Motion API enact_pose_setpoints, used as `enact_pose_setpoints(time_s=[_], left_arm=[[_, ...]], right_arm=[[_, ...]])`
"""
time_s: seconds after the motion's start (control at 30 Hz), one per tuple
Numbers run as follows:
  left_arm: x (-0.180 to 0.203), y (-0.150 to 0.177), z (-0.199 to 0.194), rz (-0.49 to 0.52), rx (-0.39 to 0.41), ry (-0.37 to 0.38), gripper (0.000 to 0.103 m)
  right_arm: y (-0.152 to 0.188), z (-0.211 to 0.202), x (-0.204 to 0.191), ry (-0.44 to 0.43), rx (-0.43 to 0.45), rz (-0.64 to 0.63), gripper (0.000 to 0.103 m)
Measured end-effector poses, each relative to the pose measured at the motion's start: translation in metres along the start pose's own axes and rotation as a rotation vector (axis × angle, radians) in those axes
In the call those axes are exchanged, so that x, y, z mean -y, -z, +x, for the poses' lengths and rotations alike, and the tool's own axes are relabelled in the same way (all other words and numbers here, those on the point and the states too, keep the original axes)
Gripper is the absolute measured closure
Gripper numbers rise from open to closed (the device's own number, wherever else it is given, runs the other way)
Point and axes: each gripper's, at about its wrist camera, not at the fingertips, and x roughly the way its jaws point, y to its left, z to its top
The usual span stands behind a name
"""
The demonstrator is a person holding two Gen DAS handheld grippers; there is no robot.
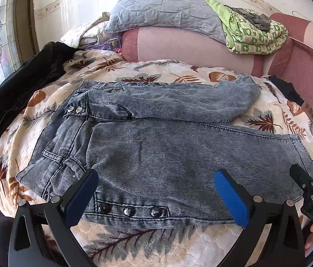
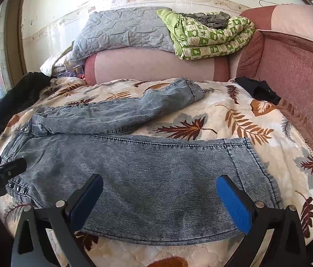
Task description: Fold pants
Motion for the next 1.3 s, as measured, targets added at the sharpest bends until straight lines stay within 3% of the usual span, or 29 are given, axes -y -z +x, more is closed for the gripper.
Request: enact_pose_setpoints(time_s=[0.17, 0.23, 0.47, 0.57, 0.7, 0.8, 0.97, 1.13, 1.2, 1.27, 1.3], left_arm=[[-0.01, -0.001, 0.001, -0.01, -0.012, 0.021, 0.0], [-0.025, -0.004, 0.004, -0.044, -0.025, 0.025, 0.0], [-0.107, -0.011, 0.003, -0.217, -0.034, 0.006, 0.0], [-0.136, -0.01, 0.007, -0.293, -0.054, -0.011, 0.0], [-0.172, 0.001, 0.021, -0.424, -0.153, -0.002, 0.0], [-0.177, 0.007, 0.027, -0.441, -0.181, -0.011, 0.0], [-0.171, 0.011, 0.033, -0.403, -0.187, -0.021, 0.0], [-0.165, 0.012, 0.031, -0.367, -0.176, -0.015, 0.0], [-0.168, 0.013, 0.029, -0.372, -0.174, -0.006, 0.0], [-0.176, 0.013, 0.027, -0.411, -0.161, 0.014, 0.0], [-0.18, 0.014, 0.026, -0.433, -0.153, 0.023, 0.0]], right_arm=[[-0.001, 0.002, 0.007, -0.019, -0.027, 0.035, 0.0], [-0.002, 0.0, 0.023, -0.049, -0.035, 0.109, 0.0], [-0.003, -0.005, 0.074, -0.043, -0.106, 0.258, 0.0], [0.003, -0.002, 0.103, -0.085, -0.189, 0.349, 0.0], [0.015, 0.008, 0.156, -0.138, -0.35, 0.551, 0.0], [0.021, 0.011, 0.183, -0.106, -0.38, 0.624, 0.0], [0.033, 0.029, 0.202, -0.213, -0.443, 0.753, 0.0], [0.039, 0.043, 0.206, -0.186, -0.435, 0.816, 0.0], [0.038, 0.043, 0.207, -0.194, -0.406, 0.832, 0.004], [0.037, 0.044, 0.209, -0.207, -0.395, 0.863, 0.018], [0.038, 0.047, 0.213, -0.208, -0.395, 0.882, 0.019]])
